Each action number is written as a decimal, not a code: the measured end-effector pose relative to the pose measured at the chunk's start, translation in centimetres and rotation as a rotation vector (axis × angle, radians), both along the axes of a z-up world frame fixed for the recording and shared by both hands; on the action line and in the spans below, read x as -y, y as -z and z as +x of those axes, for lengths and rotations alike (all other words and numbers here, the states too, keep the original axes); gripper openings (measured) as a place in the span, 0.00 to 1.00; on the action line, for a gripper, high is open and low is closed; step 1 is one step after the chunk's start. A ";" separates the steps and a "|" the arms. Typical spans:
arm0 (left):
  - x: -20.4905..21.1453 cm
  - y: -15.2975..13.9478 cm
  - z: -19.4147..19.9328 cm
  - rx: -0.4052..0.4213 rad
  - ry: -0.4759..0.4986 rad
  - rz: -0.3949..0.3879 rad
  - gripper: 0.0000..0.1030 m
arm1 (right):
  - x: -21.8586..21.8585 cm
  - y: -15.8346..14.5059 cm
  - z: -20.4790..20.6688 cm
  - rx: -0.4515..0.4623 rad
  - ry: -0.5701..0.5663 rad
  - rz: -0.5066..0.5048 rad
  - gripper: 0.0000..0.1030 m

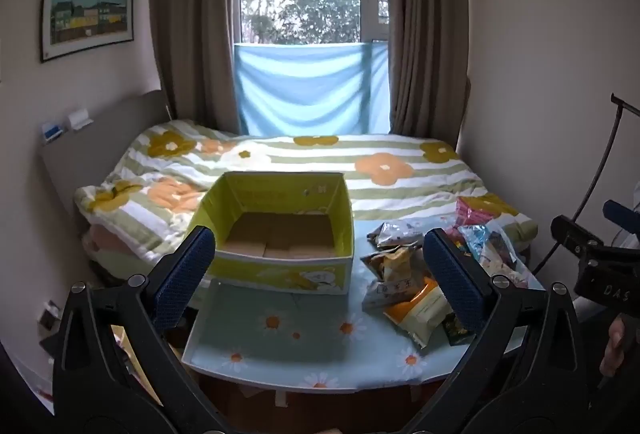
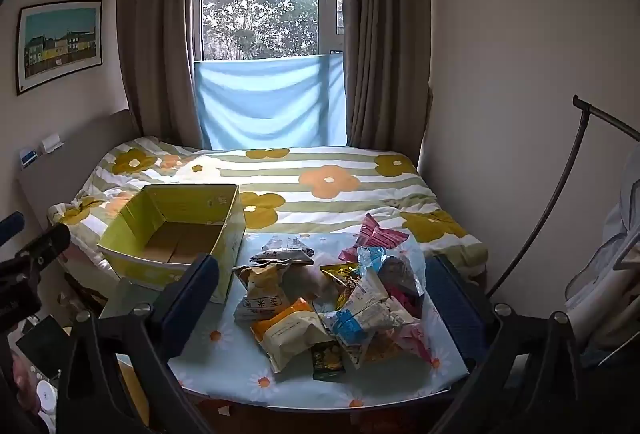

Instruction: Organize snacks

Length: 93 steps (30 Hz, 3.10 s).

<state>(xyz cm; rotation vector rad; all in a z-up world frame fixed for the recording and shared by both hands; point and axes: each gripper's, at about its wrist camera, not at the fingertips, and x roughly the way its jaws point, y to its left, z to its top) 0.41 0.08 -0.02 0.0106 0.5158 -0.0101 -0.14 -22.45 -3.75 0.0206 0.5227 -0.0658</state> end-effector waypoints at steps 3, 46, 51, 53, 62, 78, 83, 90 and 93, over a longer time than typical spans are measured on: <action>-0.8 -0.5 0.5 0.023 -0.008 -0.032 1.00 | 0.0 0.0 0.0 -0.005 0.005 -0.009 1.00; -0.4 -1.0 -0.7 0.046 -0.003 -0.024 1.00 | -0.4 0.1 0.8 -0.017 -0.002 0.009 1.00; -0.4 -0.8 -0.6 0.054 -0.003 -0.020 1.00 | -0.9 0.1 1.2 -0.022 -0.008 0.006 1.00; -0.4 -0.8 -0.6 0.054 -0.002 -0.020 1.00 | -0.9 0.3 1.3 -0.020 -0.006 0.007 1.00; -0.2 -0.7 -0.5 0.054 -0.002 -0.020 1.00 | -0.5 0.3 1.3 -0.022 -0.009 0.011 1.00; -0.2 -0.6 -0.5 0.055 -0.003 -0.018 1.00 | -0.6 0.4 1.4 -0.022 -0.005 0.012 1.00; -0.2 -0.6 -0.4 0.056 -0.004 -0.017 1.00 | -0.4 0.3 1.4 -0.021 -0.003 0.012 1.00; -0.2 -0.6 -0.4 0.055 -0.004 -0.017 1.00 | -0.4 0.4 1.4 -0.021 -0.002 0.012 1.00; -0.2 -0.6 -0.4 0.054 -0.003 -0.017 1.00 | -0.4 0.5 1.5 -0.023 -0.003 0.013 1.00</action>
